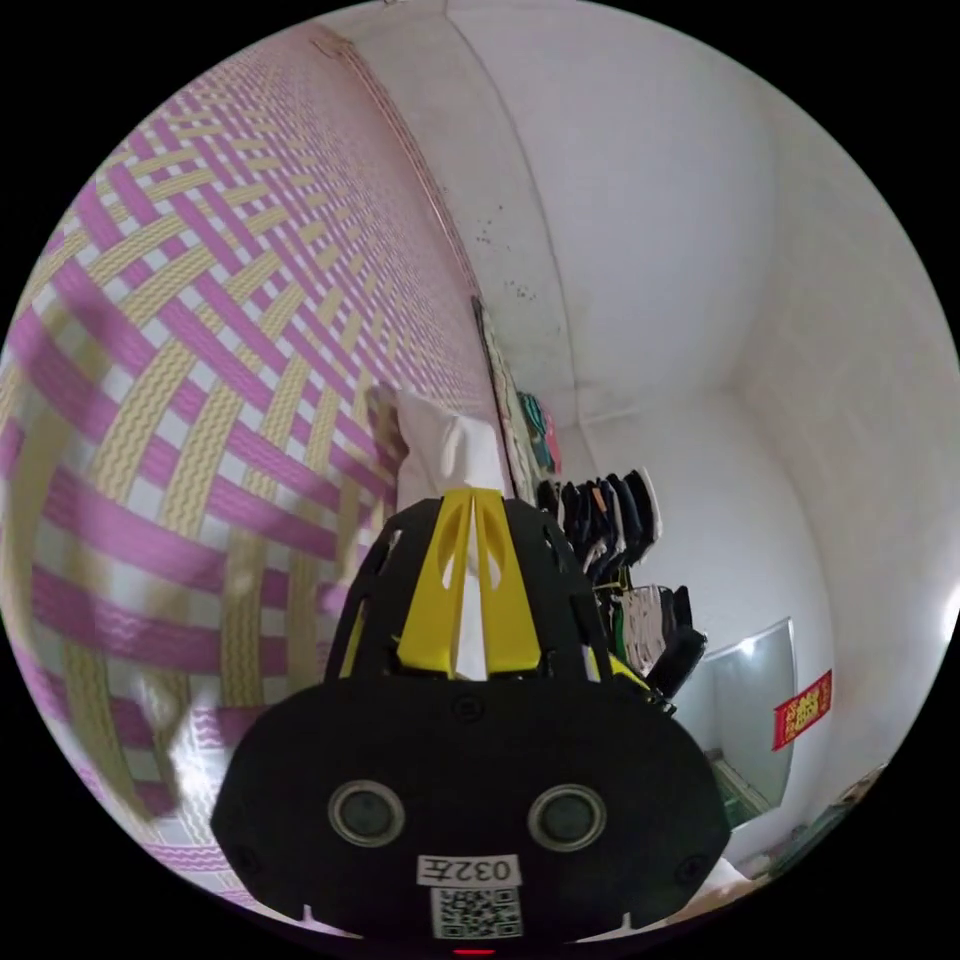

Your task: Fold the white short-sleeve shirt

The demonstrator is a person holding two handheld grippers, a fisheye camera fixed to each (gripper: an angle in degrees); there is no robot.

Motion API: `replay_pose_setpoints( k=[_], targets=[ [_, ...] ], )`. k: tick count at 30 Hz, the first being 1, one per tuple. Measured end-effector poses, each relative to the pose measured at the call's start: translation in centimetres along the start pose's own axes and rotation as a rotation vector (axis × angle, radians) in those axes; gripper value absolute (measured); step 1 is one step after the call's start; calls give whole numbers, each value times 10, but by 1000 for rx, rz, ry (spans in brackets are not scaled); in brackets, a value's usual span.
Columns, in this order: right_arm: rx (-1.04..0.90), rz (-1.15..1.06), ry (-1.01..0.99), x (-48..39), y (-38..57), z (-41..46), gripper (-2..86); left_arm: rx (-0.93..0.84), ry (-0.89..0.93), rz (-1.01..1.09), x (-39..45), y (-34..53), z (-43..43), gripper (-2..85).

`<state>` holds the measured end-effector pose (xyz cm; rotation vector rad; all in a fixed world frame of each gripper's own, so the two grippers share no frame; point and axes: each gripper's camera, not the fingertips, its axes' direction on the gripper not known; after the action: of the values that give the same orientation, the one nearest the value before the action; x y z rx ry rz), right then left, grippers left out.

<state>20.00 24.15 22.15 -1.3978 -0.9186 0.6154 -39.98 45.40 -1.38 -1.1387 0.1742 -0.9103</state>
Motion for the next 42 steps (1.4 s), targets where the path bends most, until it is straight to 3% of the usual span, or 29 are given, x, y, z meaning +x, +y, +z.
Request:
replay_pose_setpoints(
  k=[7,11,16,24,31,36,42],
  targets=[
    [29,154,88,61,-45,-2,80,-59,-65,-25,-2,-2,3,-9],
    [-29,193,7,86,-79,25,82,-46,-37,-22,-1,-3,-4,-9],
    [-113,157,41,76,-98,46,71,-51,-21,-24,0,-2,-7,-9],
    [-51,36,119,38,-99,15,7,-28,-20,-39,0,0,-16,-9],
    [-111,90,46,57,-106,24,64,-26,1,-50,1,1,-17,-9],
    [-127,85,100,59,-107,24,21,-41,-11,-44,7,3,-12,-9],
    [120,-73,59,-6,-97,-54,-6,46,-5,-48,12,7,-25,-9]
  ],
)
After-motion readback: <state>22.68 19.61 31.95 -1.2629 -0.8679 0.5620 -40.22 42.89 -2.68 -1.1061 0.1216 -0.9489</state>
